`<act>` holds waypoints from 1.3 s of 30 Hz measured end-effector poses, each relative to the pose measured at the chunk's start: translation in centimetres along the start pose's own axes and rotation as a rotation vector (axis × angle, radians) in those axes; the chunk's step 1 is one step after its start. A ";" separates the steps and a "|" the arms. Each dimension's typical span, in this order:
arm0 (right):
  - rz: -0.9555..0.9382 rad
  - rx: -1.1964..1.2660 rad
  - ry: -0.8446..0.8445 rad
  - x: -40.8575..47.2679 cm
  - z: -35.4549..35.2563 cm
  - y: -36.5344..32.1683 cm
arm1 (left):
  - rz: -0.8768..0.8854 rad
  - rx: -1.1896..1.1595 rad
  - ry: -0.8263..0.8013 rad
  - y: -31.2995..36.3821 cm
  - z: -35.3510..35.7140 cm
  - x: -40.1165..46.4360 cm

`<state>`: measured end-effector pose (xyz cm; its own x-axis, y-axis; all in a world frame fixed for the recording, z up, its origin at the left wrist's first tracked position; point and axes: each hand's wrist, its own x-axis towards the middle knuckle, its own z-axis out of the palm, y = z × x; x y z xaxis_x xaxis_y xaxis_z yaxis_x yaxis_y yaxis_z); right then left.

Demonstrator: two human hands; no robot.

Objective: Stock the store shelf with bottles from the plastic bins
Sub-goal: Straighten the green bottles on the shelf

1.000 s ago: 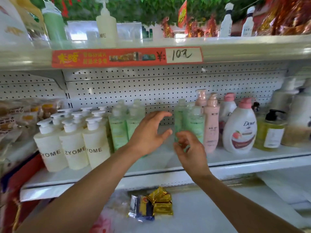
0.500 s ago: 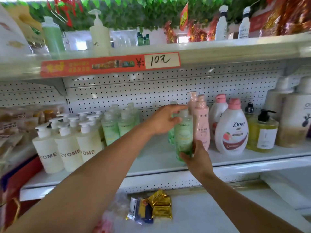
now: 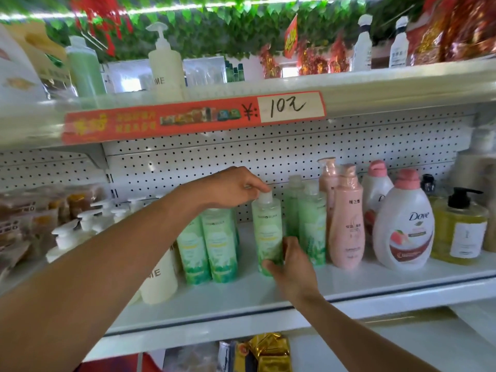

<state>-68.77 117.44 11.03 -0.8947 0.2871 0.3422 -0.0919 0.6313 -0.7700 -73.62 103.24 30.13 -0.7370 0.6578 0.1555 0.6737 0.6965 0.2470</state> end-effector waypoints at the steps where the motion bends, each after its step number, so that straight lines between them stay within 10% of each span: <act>1: 0.006 0.002 -0.005 0.7 0.5 -0.2 | -0.008 0.008 0.002 -0.6 0.0 0.3; 25: 0.042 0.112 -0.041 8.0 5.8 -1.0 | -0.109 -0.033 -0.044 -7.5 -0.8 5.4; 39: -0.309 0.010 0.308 2.4 -1.7 -0.2 | 0.125 -0.027 0.015 1.7 3.8 9.7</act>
<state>-70.17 119.22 12.87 -0.6525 0.2882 0.7008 -0.3405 0.7147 -0.6109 -79.36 111.91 28.39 -0.6480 0.7347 0.2010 0.7590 0.6009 0.2505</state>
